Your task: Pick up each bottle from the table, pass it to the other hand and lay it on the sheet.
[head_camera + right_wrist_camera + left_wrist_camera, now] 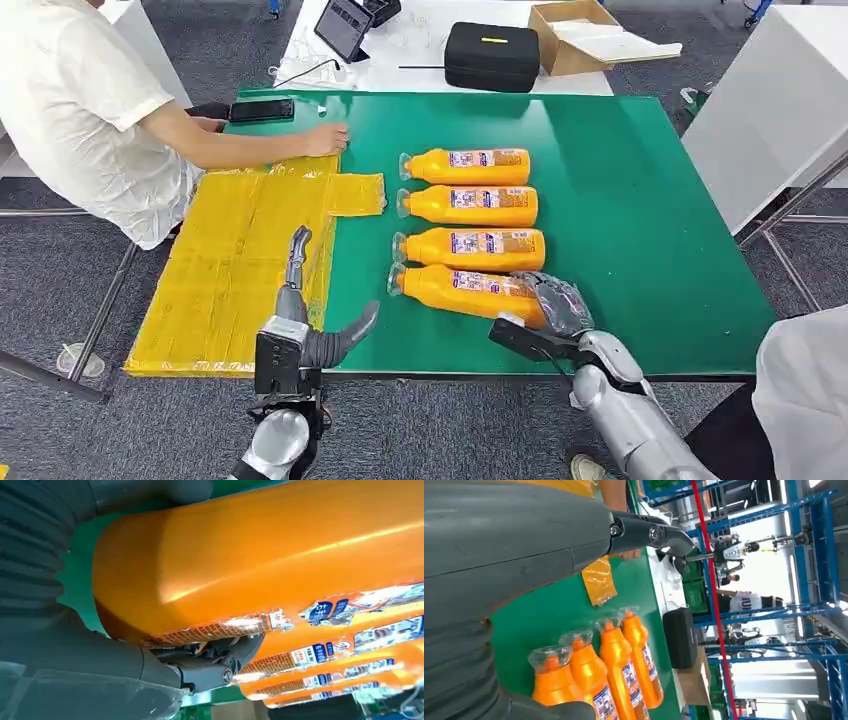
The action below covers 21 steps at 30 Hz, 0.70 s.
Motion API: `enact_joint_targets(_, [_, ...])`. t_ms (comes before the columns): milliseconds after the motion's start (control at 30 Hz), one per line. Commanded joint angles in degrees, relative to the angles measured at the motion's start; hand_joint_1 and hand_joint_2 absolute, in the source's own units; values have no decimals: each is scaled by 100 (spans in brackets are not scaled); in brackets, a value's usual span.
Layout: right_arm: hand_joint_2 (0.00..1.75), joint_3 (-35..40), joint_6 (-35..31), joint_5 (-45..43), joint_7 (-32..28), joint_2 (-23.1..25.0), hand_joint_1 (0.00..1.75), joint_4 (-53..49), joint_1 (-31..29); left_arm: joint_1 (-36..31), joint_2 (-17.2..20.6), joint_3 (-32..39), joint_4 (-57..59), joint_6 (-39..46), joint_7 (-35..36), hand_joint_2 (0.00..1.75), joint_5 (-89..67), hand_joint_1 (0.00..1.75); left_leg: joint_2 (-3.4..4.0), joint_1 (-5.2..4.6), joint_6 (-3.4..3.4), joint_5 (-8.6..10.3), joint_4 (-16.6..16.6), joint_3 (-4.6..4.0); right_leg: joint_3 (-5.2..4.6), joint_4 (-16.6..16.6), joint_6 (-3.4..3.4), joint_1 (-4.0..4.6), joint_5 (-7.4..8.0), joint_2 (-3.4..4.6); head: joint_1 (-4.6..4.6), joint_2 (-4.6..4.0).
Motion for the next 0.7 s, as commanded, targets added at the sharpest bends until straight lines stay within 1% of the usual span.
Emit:
enact_joint_targets(33, [175,-200,-220,-365,-316,317,175,-376,538,21,191,-90,24,-6,-58,175,191,0,1,-2,3,-6,-12,25,25,-8,-15,2,-10,-10,0,0])
enact_joint_targets(67, [175,-235,-258,-418,-370,331,175,-522,609,39,191,-92,7,-29,-61,175,257,0,3,-3,5,-8,-13,29,28,-7,-18,3,-12,-10,0,0])
enact_joint_targets(100, [175,-288,-326,-507,-491,363,175,-652,672,76,175,-55,-25,-159,-61,175,473,0,4,1,1,-5,-7,13,14,-6,-9,4,-4,-3,0,0])
enact_joint_targets(133, [175,-387,-373,-625,-551,418,175,-834,777,139,161,-2,-81,-398,-26,175,825,0,4,2,1,-6,-6,13,14,-5,-10,4,-5,-3,0,0])
enact_joint_targets(233, [175,-372,-350,-624,-545,417,175,-972,848,168,193,-33,-110,-421,-29,175,849,0,5,0,0,-7,-5,3,4,-2,-9,2,-6,-1,0,2])
enact_joint_targets(300, [175,-504,-446,-771,-636,480,175,-1212,986,305,180,57,-284,-850,32,175,1475,0,4,-3,1,-6,-7,1,2,-1,-10,0,-7,-3,0,0])
enact_joint_targets(333, [175,-530,-490,-803,-671,507,175,-1333,1050,384,200,70,-399,-909,4,175,1589,0,3,0,1,-6,-4,-7,-6,-1,-8,2,-5,-2,0,0])
enact_joint_targets(400, [175,-623,-558,-908,-713,571,175,-1639,1223,630,245,132,-810,-732,-61,175,1634,0,5,-2,1,-10,-3,-8,-7,2,-8,0,-9,2,0,0])
enact_joint_targets(433, [175,-697,-641,-960,-718,606,164,-1811,1336,760,303,119,-994,-737,-61,175,1678,0,3,-1,1,-8,-1,-19,-15,3,-4,0,-8,4,2,0])
enact_joint_targets(467, [175,-762,-730,-991,-723,639,166,-1917,1419,848,347,103,-1120,-711,-61,175,1694,0,8,-3,2,-13,-3,-12,-9,3,-7,0,-12,7,2,0])
enact_joint_targets(500, [175,-843,-816,-1040,-756,676,164,-2055,1529,956,427,49,-1282,-695,-61,175,1720,0,4,-1,0,-10,-3,-23,-17,2,-5,0,-9,5,2,0])
enact_joint_targets(533, [175,-913,-878,-1084,-793,716,164,-2166,1614,1030,491,1,-1392,-683,-61,175,1762,0,12,-3,1,-19,-5,-9,-8,3,-11,0,-18,9,0,0])
enact_joint_targets(567, [175,-960,-921,-1103,-819,740,161,-2253,1681,1093,530,-20,-1473,-656,-61,175,1801,0,7,-3,0,-15,-6,-17,-17,3,-9,-1,-16,6,2,0])
enact_joint_targets(633, [175,-1081,-1036,-1185,-880,831,157,-2454,1822,1207,588,-34,-1622,-624,-61,175,1981,0,-5,0,-2,-8,-4,-37,-33,2,-5,0,-12,-2,0,0])
enact_joint_targets(667, [175,-1080,-1031,-1182,-875,836,157,-2495,1848,1226,613,-46,-1650,-621,-61,175,1994,0,1,-2,-1,-18,-5,-20,-18,4,-11,0,-21,0,0,0])
enact_joint_targets(700, [175,-1080,-1031,-1182,-875,836,157,-2495,1848,1226,613,-46,-1650,-621,-61,175,1994,0,1,-2,1,-17,-4,-28,-26,4,-9,0,-19,2,0,0])
